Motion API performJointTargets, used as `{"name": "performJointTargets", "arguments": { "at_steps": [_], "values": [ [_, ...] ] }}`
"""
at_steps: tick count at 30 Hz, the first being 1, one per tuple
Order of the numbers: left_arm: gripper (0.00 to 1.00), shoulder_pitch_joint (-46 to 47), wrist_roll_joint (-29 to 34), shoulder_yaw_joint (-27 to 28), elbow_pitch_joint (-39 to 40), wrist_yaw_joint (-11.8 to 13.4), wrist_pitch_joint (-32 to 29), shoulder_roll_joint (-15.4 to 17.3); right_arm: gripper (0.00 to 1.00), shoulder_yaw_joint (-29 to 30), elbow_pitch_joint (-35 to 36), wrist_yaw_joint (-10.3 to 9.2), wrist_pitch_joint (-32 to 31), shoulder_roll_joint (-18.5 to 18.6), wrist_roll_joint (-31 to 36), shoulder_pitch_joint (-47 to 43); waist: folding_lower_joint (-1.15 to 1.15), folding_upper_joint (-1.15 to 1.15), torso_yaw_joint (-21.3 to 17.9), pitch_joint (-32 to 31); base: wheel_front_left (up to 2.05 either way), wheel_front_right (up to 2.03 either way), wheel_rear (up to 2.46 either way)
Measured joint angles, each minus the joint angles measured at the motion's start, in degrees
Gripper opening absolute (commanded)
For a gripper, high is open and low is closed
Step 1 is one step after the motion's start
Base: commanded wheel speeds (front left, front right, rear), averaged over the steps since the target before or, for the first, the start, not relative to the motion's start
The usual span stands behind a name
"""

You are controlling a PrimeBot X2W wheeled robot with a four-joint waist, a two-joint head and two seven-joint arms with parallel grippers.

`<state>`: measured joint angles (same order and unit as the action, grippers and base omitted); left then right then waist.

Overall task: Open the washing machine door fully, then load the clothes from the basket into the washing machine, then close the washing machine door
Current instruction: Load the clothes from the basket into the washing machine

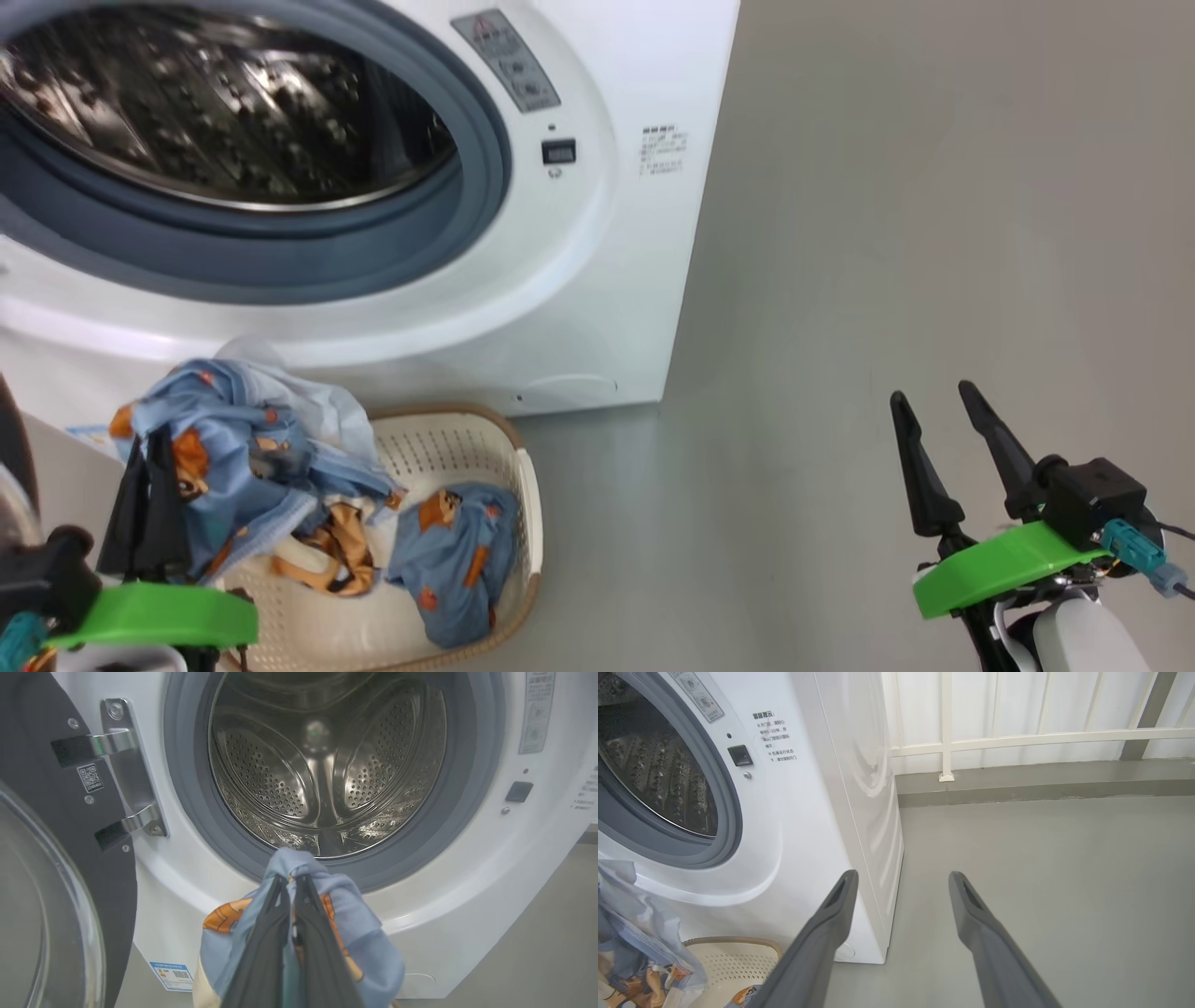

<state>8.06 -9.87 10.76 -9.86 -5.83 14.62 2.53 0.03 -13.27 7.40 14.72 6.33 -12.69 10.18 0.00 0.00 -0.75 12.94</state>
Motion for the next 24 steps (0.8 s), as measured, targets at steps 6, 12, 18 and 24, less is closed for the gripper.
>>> {"name": "performJointTargets", "arguments": {
  "at_steps": [6, 12, 18, 24],
  "values": [
    [0.00, -3.5, 0.1, 0.3, 3.5, 0.0, 0.0, -0.4, 1.00, -0.4, -0.4, 0.00, 0.0, 0.3, 0.0, -1.0, 0.00, 0.00, 0.1, -3.7, 0.00, 0.00, 0.00],
    [0.00, -6.9, 0.1, 0.3, 5.6, 0.0, 0.0, -0.4, 1.00, -0.7, -0.5, 0.00, 0.0, 0.6, 0.0, -1.4, 0.00, 0.00, 0.1, -6.7, 0.00, 0.00, 0.00],
    [0.00, -9.1, -0.1, 0.1, 6.3, 0.5, 0.0, -0.4, 1.00, -0.7, -0.5, 0.00, 0.0, 0.6, 0.0, -2.1, 0.00, 0.00, 0.0, -7.9, 0.00, 0.00, 0.00],
    [0.00, -9.4, -1.5, -0.7, 6.3, 1.5, 0.0, -0.4, 1.00, -0.7, -0.4, 0.00, 0.0, 0.6, 0.0, -2.1, 0.00, 0.00, 0.0, -7.3, 0.00, 0.00, 0.00]
  ]
}}
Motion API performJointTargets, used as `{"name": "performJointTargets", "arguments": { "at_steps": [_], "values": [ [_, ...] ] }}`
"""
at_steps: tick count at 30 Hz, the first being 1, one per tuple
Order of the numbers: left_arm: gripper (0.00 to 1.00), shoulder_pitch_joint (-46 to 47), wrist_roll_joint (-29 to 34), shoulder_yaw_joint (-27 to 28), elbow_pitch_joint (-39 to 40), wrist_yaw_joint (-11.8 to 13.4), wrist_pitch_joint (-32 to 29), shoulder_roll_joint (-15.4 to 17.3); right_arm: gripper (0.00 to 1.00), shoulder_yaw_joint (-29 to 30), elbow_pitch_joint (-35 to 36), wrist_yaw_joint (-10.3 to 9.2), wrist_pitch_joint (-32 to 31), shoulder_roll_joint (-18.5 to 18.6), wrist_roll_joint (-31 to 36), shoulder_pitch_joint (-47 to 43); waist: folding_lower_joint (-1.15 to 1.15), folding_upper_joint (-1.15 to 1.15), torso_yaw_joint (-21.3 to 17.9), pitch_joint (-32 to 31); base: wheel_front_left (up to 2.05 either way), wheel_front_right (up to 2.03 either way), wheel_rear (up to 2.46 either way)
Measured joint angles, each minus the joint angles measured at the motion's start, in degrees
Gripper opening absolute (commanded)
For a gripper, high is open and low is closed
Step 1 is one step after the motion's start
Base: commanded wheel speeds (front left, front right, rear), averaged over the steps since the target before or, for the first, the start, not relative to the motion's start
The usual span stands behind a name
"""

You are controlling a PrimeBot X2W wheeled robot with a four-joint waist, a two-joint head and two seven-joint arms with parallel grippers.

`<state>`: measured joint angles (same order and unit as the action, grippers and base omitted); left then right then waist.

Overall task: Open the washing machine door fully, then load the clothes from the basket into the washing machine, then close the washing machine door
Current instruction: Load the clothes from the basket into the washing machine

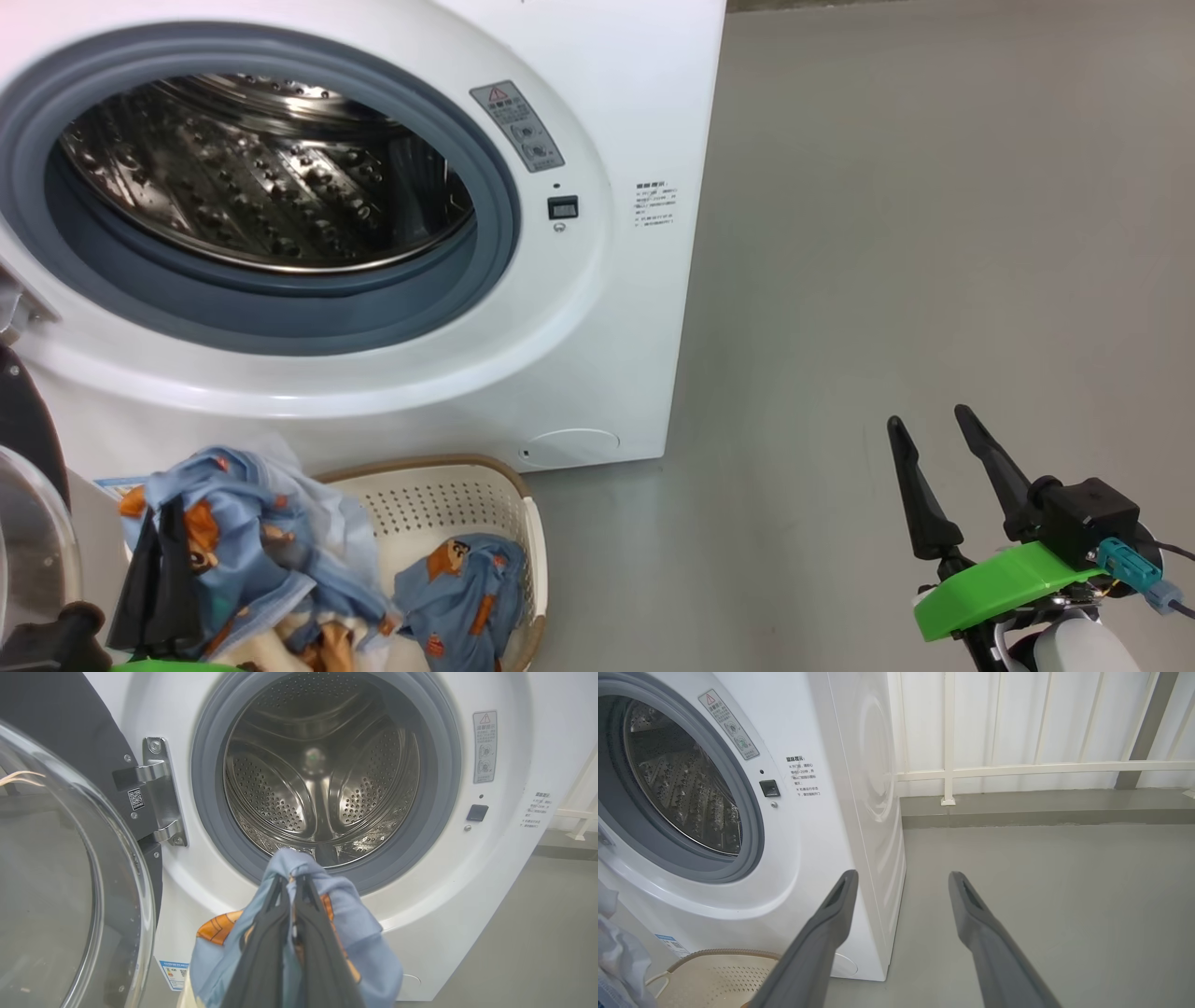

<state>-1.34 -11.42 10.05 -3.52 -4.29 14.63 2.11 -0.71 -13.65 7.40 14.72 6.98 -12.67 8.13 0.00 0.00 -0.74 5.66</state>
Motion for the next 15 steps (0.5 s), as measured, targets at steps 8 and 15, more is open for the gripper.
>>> {"name": "performJointTargets", "arguments": {
  "at_steps": [8, 15],
  "values": [
    [0.00, 1.9, -0.1, -0.1, -1.3, -0.1, 0.0, 0.0, 1.00, 0.0, 0.1, 0.00, 0.0, -0.1, 0.0, 0.0, 0.00, 0.00, -0.4, 2.0, 0.00, 0.00, 0.00],
    [0.00, 10.9, 0.6, -0.1, -5.2, -1.5, 0.0, 1.6, 1.00, -0.2, 0.2, 0.00, 0.0, -0.2, 0.0, 0.4, 0.00, 0.00, -1.3, 4.6, 0.00, 0.00, 0.00]
  ]
}}
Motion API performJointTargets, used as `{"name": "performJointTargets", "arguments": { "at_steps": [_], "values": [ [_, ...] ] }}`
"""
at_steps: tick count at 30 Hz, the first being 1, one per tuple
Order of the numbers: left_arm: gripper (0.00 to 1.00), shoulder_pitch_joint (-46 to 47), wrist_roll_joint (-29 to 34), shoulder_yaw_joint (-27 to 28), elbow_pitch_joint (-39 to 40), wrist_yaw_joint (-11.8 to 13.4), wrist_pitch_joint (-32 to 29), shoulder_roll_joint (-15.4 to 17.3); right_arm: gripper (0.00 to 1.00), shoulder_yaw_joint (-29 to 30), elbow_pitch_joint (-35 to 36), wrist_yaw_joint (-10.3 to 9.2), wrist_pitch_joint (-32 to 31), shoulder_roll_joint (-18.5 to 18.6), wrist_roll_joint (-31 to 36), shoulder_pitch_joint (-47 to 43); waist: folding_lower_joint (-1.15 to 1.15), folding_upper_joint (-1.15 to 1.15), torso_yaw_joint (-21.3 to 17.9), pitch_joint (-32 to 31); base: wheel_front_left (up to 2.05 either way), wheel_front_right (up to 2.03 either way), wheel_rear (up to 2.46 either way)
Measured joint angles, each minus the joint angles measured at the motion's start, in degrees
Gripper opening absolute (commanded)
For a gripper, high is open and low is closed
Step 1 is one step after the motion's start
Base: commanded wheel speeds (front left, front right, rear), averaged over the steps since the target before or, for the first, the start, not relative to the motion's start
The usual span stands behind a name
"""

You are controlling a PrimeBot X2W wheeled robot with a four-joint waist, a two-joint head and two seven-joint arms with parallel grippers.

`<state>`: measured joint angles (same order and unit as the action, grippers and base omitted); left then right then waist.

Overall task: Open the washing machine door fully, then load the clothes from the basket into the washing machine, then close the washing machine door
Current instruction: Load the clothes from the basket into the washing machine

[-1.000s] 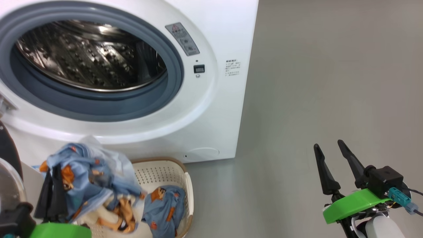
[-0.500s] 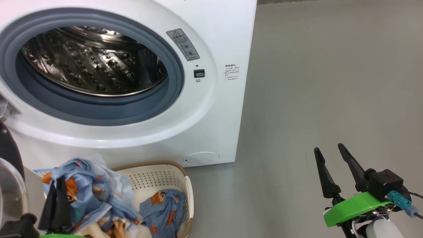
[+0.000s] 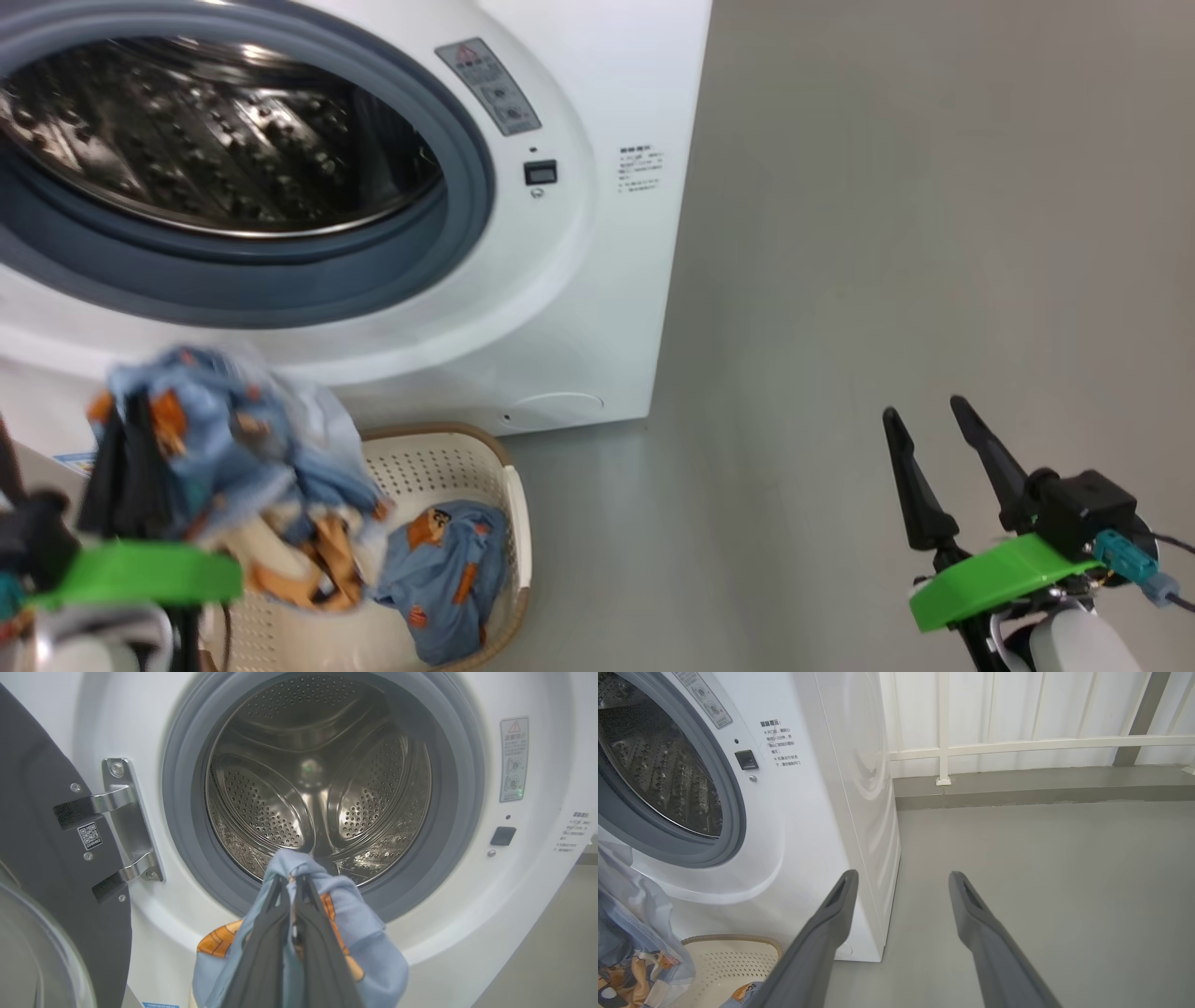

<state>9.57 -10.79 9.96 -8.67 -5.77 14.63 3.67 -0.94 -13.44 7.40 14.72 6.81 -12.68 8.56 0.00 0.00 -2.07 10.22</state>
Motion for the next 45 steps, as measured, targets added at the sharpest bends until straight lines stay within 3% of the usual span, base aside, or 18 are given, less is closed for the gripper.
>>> {"name": "performJointTargets", "arguments": {
  "at_steps": [9, 30, 45],
  "values": [
    [0.00, 16.7, 0.6, -1.0, -8.1, -1.0, 0.0, 4.9, 1.00, -0.2, 0.7, 0.00, 0.0, -0.3, 0.0, 2.4, 0.00, 0.00, -2.4, 4.3, 0.00, 0.00, 0.00],
    [0.00, 44.6, -0.2, -6.5, -29.5, -1.5, -2.1, 10.5, 1.00, -0.7, 2.7, 0.00, 0.0, -2.6, -0.1, 8.0, 0.00, 0.00, -7.1, 18.6, 0.00, 0.00, 0.00],
    [0.00, 59.4, -2.4, -10.0, -38.1, -1.6, -5.1, 13.3, 1.00, -1.2, 3.6, 0.00, 0.0, -3.6, -0.6, 9.2, 0.00, 0.00, -9.3, 29.3, 0.00, 0.00, 0.00]
  ]
}}
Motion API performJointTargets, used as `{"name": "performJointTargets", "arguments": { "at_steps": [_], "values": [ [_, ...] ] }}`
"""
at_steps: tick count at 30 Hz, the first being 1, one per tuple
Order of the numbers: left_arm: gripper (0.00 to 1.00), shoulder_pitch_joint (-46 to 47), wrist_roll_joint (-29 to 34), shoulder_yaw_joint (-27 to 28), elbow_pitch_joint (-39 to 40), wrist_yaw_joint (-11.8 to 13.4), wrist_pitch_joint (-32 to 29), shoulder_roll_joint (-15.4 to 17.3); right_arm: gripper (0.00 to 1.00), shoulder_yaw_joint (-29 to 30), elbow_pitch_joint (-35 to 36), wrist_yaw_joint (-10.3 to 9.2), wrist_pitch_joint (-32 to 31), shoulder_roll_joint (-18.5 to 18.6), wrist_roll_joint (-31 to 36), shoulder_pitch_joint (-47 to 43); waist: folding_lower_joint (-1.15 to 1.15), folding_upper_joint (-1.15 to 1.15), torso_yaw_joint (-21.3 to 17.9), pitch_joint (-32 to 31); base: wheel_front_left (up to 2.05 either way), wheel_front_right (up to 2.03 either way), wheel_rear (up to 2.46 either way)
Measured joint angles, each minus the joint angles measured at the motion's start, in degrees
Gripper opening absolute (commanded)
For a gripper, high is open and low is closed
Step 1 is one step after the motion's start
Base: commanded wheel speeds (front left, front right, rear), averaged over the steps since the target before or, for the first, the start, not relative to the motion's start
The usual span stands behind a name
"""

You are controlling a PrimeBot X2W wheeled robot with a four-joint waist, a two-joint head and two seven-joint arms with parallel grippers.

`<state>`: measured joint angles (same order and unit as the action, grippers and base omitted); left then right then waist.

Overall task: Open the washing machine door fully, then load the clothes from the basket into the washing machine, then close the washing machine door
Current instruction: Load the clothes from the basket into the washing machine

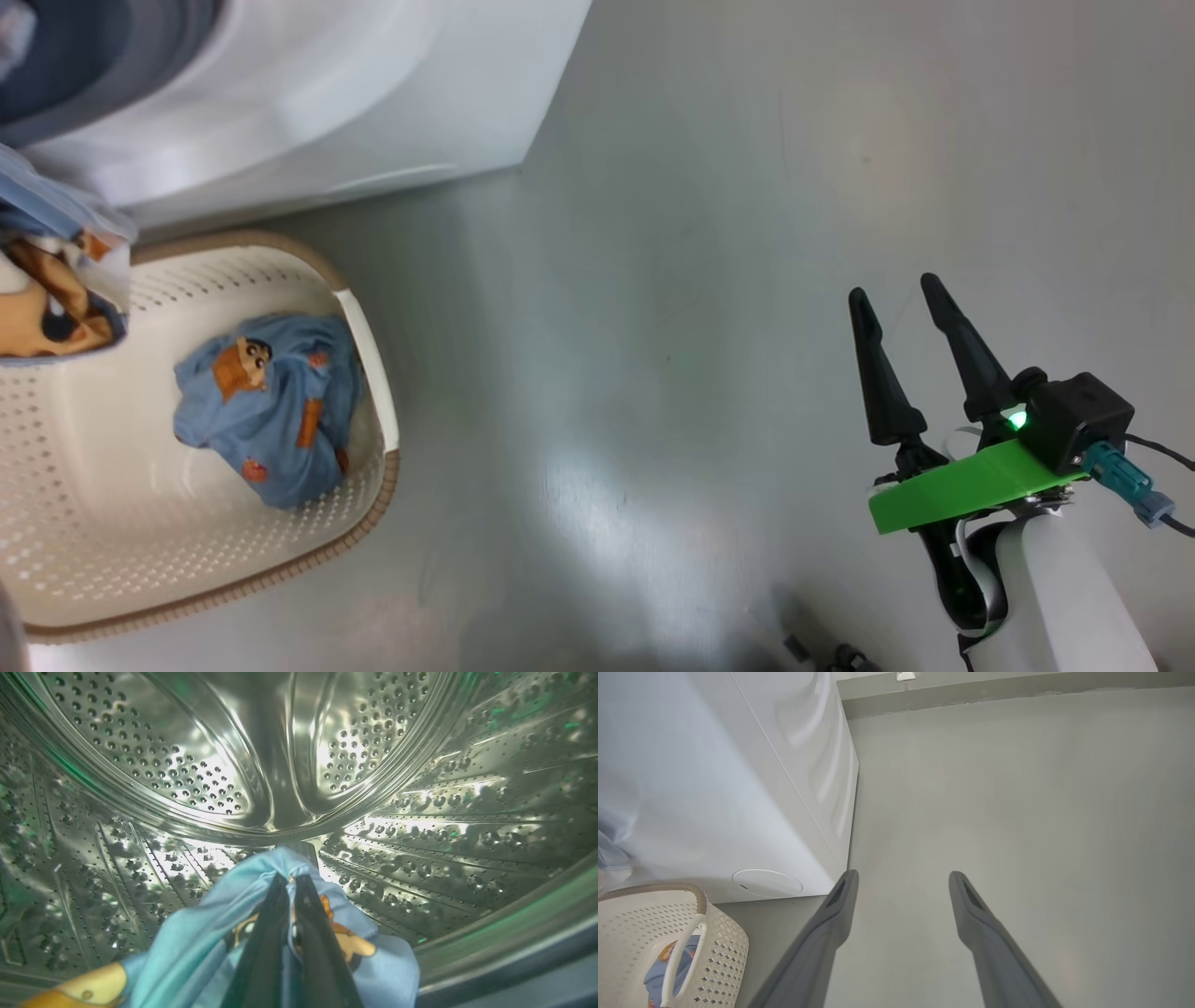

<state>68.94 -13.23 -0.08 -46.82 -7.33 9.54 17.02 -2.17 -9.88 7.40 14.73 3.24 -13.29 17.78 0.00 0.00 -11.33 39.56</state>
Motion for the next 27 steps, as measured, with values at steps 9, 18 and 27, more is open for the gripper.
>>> {"name": "performJointTargets", "arguments": {
  "at_steps": [9, 18, 27],
  "values": [
    [0.00, 6.7, 1.0, -2.4, -5.0, 0.0, 0.7, 1.5, 1.00, -0.9, 0.1, 0.00, 0.0, -0.2, 0.0, 0.3, 0.00, 0.00, 0.2, 3.9, 0.00, 0.00, 0.00],
    [0.00, 9.6, 6.1, -4.6, 7.7, 1.4, 5.1, 3.4, 1.00, -1.6, 0.3, 0.00, 0.0, -0.2, -1.1, 1.1, 0.00, 0.00, -0.5, 5.5, 0.00, 0.00, 0.00],
    [1.00, 5.2, 5.7, -1.9, 10.9, 1.6, 5.2, 2.9, 1.00, -2.3, 0.0, 0.00, 0.0, -0.2, -1.5, 1.3, 0.00, 0.00, -0.7, 5.7, 0.00, 0.00, 0.00]
  ]
}}
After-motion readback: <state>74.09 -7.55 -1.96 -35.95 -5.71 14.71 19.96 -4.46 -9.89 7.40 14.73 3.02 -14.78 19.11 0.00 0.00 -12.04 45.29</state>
